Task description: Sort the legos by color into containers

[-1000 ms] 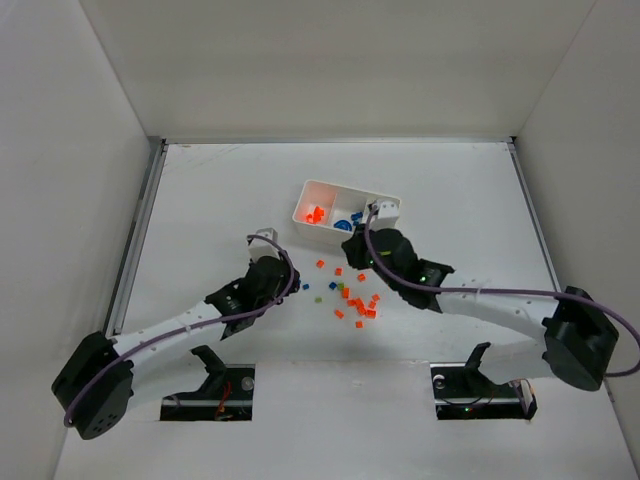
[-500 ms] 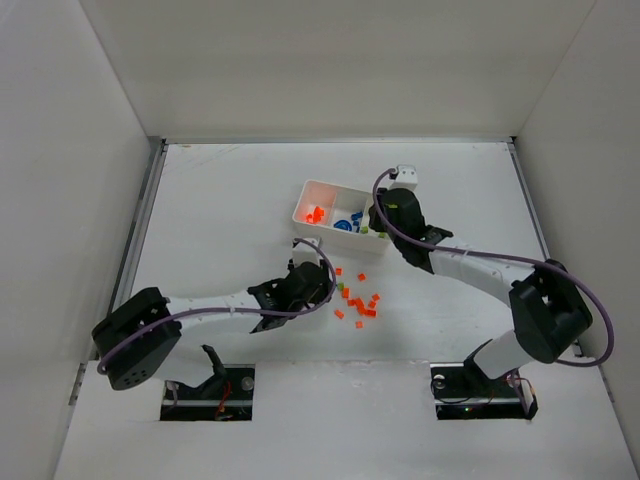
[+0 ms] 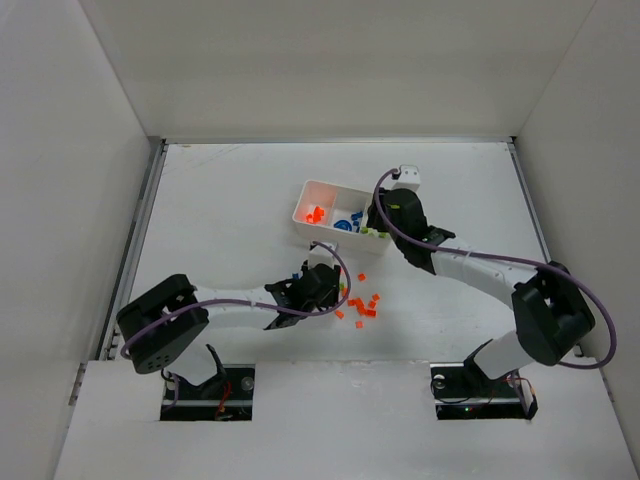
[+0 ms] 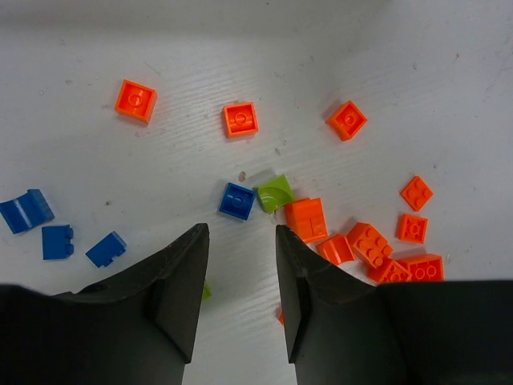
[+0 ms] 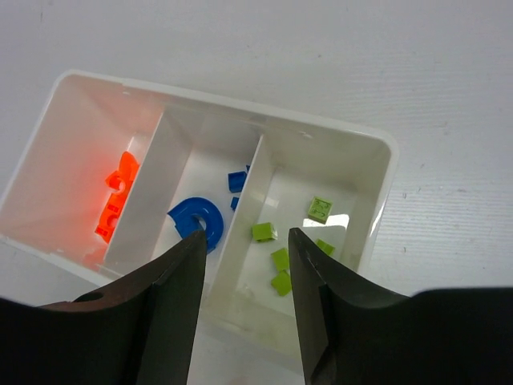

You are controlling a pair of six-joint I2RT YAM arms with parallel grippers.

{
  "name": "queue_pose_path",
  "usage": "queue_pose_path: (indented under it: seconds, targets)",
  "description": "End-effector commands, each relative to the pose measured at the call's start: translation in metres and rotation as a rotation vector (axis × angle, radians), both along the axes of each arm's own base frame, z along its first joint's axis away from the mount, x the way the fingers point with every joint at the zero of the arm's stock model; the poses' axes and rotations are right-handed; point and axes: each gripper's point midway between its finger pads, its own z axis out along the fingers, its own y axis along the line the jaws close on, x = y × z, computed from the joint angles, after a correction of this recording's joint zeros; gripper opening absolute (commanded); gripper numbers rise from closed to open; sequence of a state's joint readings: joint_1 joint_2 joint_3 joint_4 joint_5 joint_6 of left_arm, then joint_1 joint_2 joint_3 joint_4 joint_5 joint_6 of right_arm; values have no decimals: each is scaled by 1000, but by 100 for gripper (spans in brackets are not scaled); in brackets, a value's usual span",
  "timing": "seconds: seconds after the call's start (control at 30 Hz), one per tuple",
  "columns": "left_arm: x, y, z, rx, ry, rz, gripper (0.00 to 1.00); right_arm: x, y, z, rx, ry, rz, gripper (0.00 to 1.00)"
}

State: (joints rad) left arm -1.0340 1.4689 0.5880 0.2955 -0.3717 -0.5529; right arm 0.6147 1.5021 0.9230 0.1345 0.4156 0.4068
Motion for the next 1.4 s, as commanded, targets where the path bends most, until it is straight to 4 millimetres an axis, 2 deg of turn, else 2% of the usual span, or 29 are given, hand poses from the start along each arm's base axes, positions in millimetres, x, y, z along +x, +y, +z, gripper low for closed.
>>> queue_pose_path:
  seconds: [0.0, 0.3, 0.5, 0.77, 0.9, 1.07, 1.17, 1.27, 1.37]
  targets:
    - [8, -17, 18, -37, -46, -25, 35, -3, -1, 26, 38, -69, -1, 50]
    - [15, -12, 0, 15, -32, -16, 33, -20, -5, 29, 64, -79, 12, 48]
    - [21, -19, -7, 41, -30, -28, 30, -24, -7, 35, 78, -93, 18, 47]
    - [16, -11, -8, 43, -19, -15, 16, -35, -15, 37, 94, -103, 13, 47]
    - [19, -8, 16, -4, -60, 5, 15, -40, -18, 41, 105, -114, 14, 47]
    - [35, -13, 71, -131, -133, 39, 15, -53, -24, 43, 130, -128, 12, 45]
    - [56, -20, 103, -201, -177, 70, 15, -66, -22, 40, 138, -126, 33, 44]
    - [86, -31, 130, -258, -201, 84, 16, -81, -17, 32, 145, -115, 65, 41]
    - [112, -45, 140, -298, -210, 84, 16, -95, -14, 22, 147, -94, 88, 39]
